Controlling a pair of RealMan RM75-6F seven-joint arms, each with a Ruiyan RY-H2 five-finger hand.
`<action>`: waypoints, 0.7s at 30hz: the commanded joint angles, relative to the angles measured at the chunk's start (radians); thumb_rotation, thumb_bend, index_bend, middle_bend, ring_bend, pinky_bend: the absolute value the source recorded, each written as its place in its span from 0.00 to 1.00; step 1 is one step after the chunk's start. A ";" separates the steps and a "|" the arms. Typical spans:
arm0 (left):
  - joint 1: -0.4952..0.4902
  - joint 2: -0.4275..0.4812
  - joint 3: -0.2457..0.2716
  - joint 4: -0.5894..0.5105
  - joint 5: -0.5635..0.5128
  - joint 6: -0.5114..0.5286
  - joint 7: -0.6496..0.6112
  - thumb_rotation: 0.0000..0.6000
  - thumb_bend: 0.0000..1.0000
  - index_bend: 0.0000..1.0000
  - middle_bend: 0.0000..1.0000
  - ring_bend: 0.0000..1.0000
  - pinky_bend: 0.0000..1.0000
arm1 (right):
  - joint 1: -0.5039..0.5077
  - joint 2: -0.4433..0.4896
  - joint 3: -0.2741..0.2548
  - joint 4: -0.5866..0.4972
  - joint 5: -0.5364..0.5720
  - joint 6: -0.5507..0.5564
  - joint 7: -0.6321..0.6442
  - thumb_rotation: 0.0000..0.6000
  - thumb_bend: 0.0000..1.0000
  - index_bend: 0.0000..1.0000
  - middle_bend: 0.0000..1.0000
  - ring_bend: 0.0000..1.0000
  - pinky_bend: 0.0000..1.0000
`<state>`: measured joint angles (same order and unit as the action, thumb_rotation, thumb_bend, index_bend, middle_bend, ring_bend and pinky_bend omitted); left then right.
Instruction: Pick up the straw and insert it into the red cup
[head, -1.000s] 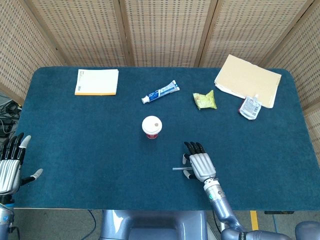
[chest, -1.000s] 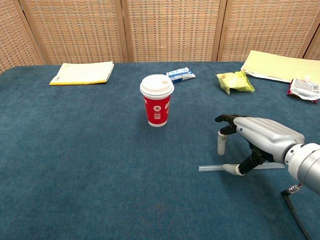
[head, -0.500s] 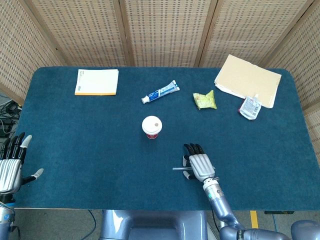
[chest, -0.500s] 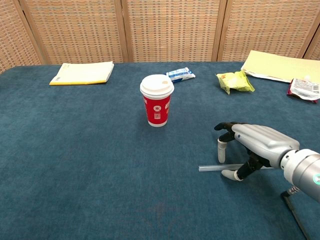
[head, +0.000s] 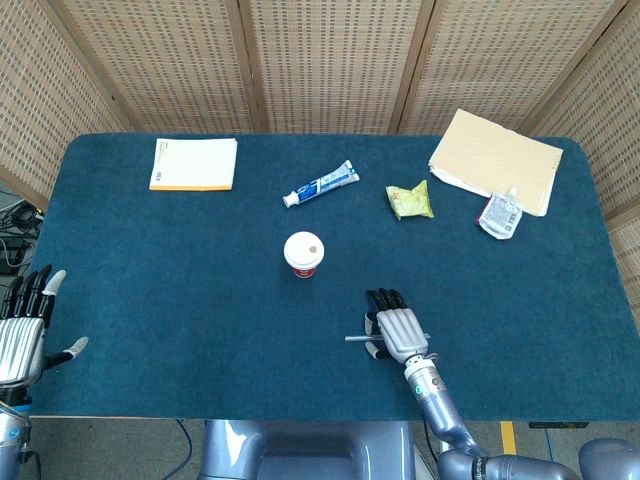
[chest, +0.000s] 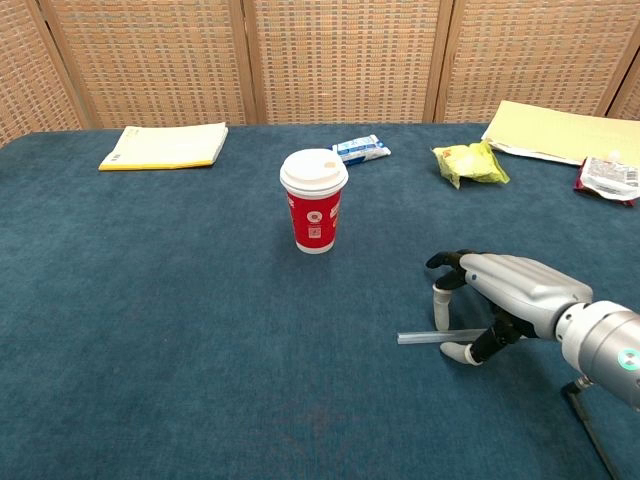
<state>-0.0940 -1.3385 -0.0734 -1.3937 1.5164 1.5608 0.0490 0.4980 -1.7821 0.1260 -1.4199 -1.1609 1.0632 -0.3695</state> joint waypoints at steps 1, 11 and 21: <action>0.000 0.000 0.000 0.000 0.000 0.000 -0.001 1.00 0.05 0.00 0.00 0.00 0.00 | 0.001 -0.001 0.000 0.000 0.001 -0.002 0.001 1.00 0.54 0.58 0.18 0.00 0.00; -0.002 0.000 0.001 0.000 -0.001 -0.003 -0.001 1.00 0.05 0.00 0.00 0.00 0.00 | 0.006 0.001 0.000 -0.005 0.007 -0.008 -0.001 1.00 0.58 0.59 0.19 0.00 0.00; -0.003 0.002 -0.001 0.000 -0.006 -0.006 -0.007 1.00 0.05 0.00 0.00 0.00 0.00 | 0.005 0.034 0.034 -0.062 -0.005 0.007 0.069 1.00 0.58 0.59 0.19 0.00 0.00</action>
<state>-0.0974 -1.3372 -0.0738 -1.3935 1.5115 1.5551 0.0429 0.5043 -1.7628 0.1414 -1.4566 -1.1619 1.0640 -0.3359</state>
